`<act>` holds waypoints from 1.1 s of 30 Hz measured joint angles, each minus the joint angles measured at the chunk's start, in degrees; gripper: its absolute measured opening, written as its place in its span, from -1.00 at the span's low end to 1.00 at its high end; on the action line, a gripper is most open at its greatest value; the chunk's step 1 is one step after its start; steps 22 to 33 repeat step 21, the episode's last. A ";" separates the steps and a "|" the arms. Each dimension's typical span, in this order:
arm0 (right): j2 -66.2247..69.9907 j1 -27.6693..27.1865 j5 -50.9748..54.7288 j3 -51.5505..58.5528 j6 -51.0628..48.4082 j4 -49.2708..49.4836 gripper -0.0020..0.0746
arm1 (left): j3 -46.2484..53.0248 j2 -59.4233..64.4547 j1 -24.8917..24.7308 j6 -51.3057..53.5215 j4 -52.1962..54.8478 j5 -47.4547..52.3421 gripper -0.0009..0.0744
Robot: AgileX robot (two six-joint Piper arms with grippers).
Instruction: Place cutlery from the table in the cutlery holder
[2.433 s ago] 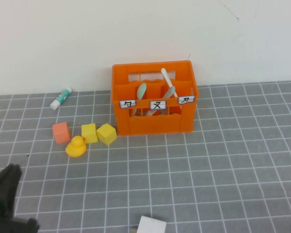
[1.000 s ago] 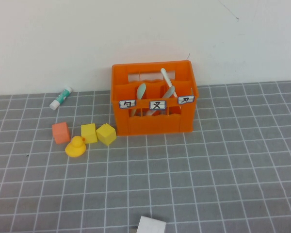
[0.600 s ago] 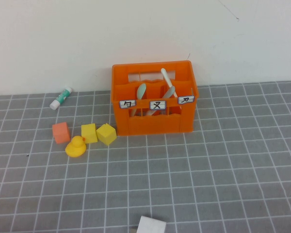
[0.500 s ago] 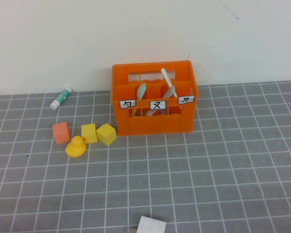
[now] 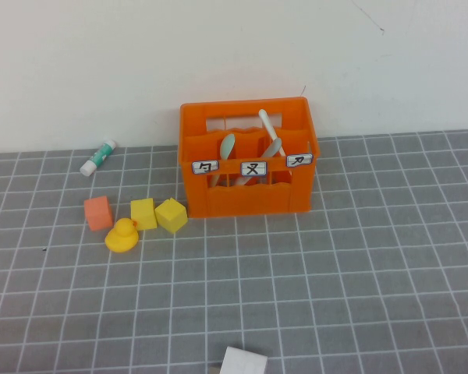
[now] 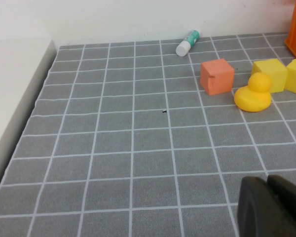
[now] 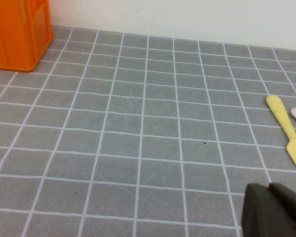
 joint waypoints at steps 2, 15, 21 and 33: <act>0.00 0.00 0.00 0.00 0.00 0.00 -0.95 | 0.00 0.00 0.00 0.00 0.00 0.00 -0.98; 0.00 -0.39 0.00 0.00 0.00 0.00 -0.95 | 0.00 0.00 0.00 -0.72 0.00 0.00 -0.98; 0.00 -5.48 0.00 0.00 0.00 0.00 -0.95 | 0.00 0.00 0.00 -0.95 0.00 0.00 -0.98; 0.00 -5.48 0.00 0.00 0.00 0.00 -0.95 | 0.00 0.00 0.00 -0.95 0.00 0.00 -0.98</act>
